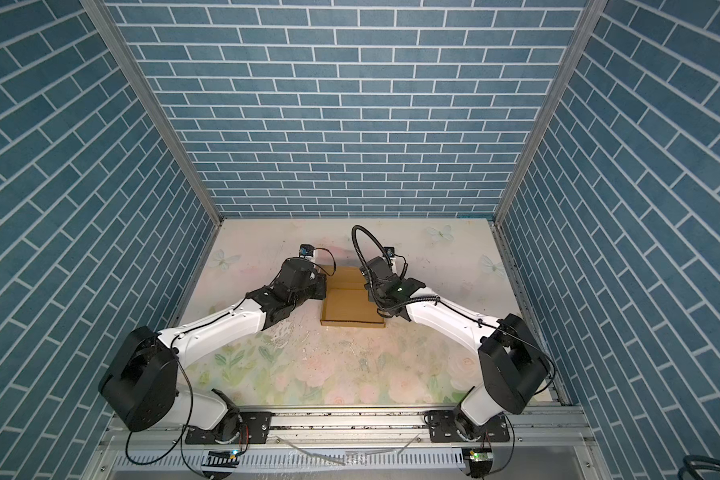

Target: Fold the paper box

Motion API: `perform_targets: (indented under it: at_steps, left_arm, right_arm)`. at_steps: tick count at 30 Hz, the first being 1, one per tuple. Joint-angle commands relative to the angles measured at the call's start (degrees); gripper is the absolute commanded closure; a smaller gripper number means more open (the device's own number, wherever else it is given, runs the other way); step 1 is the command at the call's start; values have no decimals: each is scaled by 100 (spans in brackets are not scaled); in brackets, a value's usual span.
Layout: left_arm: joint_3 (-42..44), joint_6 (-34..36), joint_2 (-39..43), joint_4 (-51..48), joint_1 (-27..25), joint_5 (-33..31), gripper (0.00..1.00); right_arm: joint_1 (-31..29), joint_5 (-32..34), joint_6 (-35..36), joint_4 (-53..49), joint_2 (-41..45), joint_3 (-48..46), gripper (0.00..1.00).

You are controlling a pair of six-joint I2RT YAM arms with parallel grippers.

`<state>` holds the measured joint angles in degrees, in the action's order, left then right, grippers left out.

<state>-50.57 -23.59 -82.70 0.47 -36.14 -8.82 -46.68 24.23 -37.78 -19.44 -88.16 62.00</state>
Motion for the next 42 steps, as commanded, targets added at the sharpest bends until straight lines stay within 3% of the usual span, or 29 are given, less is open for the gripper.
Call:
perform_targets:
  at_steps: [1,18,33,42]
  left_arm:
    - [304,-170,95,-155,-96,49,95]
    - [1032,-567,266,493,-302,-382,94]
    - [1337,-531,429,418,-508,-707,94]
    - [1494,-522,634,344,-607,-995,93]
  right_arm:
    - [-152,-123,-299,-175,-49,-313,100]
    - [-359,42,-425,193,-47,-725,100]
    - [-533,138,-605,524,168,-1276,99]
    - [-772,380,-731,513,363,-1431,86]
